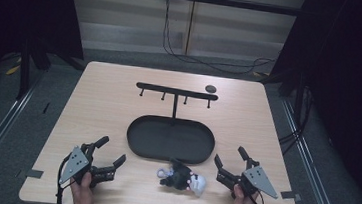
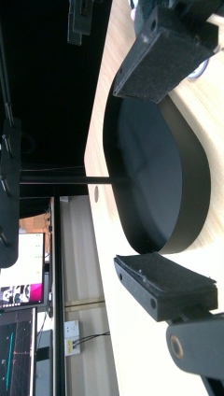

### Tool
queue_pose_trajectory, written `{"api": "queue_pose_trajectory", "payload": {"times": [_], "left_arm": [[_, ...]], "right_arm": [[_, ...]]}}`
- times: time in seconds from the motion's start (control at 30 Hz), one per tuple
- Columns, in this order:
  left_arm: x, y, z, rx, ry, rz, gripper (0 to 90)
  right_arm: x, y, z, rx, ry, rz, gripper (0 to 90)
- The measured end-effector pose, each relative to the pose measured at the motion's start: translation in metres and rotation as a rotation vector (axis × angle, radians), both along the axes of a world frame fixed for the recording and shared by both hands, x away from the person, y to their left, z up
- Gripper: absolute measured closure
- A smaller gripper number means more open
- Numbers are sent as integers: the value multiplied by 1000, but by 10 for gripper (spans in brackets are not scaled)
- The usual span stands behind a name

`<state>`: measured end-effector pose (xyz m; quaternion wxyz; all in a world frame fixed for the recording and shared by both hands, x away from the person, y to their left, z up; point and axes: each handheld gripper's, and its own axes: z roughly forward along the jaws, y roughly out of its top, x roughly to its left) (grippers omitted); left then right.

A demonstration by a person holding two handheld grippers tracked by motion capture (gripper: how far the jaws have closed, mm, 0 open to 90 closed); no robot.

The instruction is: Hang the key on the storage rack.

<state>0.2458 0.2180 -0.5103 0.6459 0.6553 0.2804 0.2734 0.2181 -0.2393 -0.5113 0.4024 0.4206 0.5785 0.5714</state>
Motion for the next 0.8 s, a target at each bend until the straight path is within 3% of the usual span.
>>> {"api": "queue_pose_trajectory", "payload": {"times": [0.17, 0.3, 0.53, 0.67, 0.8], "left_arm": [[0, 0, 0, -1, 0, 4, 154], [0, 0, 0, -1, -1, 3, 154], [0, 0, 0, -3, 0, 3, 154], [0, 0, 0, 0, 1, -5, 154], [0, 0, 0, 1, 1, -4, 153]], "right_arm": [[3, 3, 1, -23, 33, -20, 132], [6, 1, 3, -6, 101, 39, 136], [9, 3, 4, -8, 142, 31, 135], [12, 1, 5, 4, 181, 42, 184], [11, 3, 6, -24, 217, 88, 248]]}}
